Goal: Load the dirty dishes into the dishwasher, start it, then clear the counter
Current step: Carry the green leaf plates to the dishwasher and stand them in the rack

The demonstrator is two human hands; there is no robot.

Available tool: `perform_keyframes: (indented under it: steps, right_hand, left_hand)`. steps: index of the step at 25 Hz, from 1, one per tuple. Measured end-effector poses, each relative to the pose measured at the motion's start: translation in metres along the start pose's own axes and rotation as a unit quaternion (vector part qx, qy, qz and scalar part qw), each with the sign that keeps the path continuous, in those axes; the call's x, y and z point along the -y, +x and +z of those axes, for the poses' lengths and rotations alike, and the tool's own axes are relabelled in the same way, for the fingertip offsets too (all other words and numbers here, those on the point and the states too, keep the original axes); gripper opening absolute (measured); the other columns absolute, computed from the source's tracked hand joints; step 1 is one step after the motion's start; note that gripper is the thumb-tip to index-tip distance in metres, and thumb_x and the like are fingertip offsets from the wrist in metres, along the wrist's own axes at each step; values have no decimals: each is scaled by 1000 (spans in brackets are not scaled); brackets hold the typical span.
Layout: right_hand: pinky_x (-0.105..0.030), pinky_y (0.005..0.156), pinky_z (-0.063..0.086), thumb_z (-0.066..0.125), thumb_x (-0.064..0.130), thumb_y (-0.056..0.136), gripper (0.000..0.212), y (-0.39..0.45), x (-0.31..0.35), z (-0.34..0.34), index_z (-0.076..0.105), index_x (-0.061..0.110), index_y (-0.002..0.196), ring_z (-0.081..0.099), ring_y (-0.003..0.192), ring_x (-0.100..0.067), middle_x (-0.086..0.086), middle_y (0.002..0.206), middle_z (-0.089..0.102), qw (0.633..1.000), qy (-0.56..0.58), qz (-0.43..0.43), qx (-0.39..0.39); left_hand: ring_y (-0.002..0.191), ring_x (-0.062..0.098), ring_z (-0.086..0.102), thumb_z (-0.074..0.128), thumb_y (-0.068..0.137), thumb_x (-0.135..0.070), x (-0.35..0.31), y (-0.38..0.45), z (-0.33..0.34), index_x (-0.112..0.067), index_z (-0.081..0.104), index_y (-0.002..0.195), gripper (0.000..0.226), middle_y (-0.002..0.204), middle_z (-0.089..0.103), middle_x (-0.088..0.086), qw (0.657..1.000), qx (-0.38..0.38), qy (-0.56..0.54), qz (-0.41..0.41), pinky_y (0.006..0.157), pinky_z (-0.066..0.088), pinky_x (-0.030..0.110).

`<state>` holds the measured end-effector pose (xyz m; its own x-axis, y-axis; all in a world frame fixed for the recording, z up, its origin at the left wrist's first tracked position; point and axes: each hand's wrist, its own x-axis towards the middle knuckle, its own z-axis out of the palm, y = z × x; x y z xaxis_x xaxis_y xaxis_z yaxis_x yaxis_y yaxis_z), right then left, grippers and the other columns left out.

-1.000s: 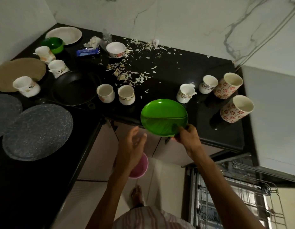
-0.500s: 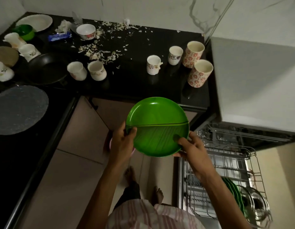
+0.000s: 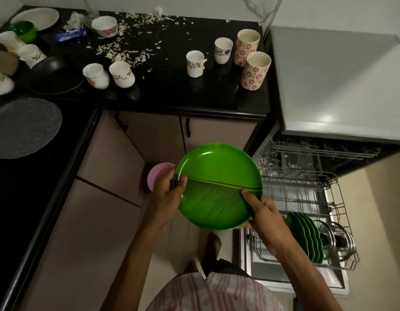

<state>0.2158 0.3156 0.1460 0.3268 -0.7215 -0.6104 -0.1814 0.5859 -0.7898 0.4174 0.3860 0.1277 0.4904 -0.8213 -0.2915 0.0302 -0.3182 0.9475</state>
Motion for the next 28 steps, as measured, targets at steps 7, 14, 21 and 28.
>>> perform_keyframes:
  steps: [7, 14, 21, 28]
  right_hand:
    - [-30, 62, 58, 47, 21, 101, 27, -48, -50, 10, 68, 11, 86, 70, 77, -6, 6, 80, 74, 998, -29, -11, -59]
    - [-58, 83, 53, 48, 16, 100, 33, -86, -89, 3, 54, -16, 103, 59, 102, -45, -38, 111, 55, 993, -44, 11, -106]
    - [-71, 67, 49, 46, 10, 99, 27, -96, -105, -27, 54, -15, 91, 58, 72, -44, -35, 81, 56, 988, -68, 17, -135]
    - [-45, 60, 61, 41, 2, 97, 23, -113, -130, -124, 62, 7, 89, 71, 76, -23, -15, 84, 69, 985, -73, 13, -153]
  left_hand:
    - [105, -6, 62, 63, 93, -20, 44, -56, -3, -54, 53, 108, 39, 112, 65, -23, 1000, 23, -10, -20, 84, 48, 13]
    - [146, 12, 22, 63, 90, -40, 74, -101, 27, -21, 41, 147, 64, 159, 25, -4, 978, 81, 194, 4, 119, 24, 39]
    - [143, 15, 29, 60, 92, -38, 72, -121, 74, -25, 43, 144, 56, 156, 31, -3, 958, 154, 241, 12, 116, 29, 40]
    - [127, 11, 48, 62, 93, -34, 77, -162, 164, -32, 45, 141, 51, 139, 51, -4, 942, 240, 232, -20, 103, 43, 29]
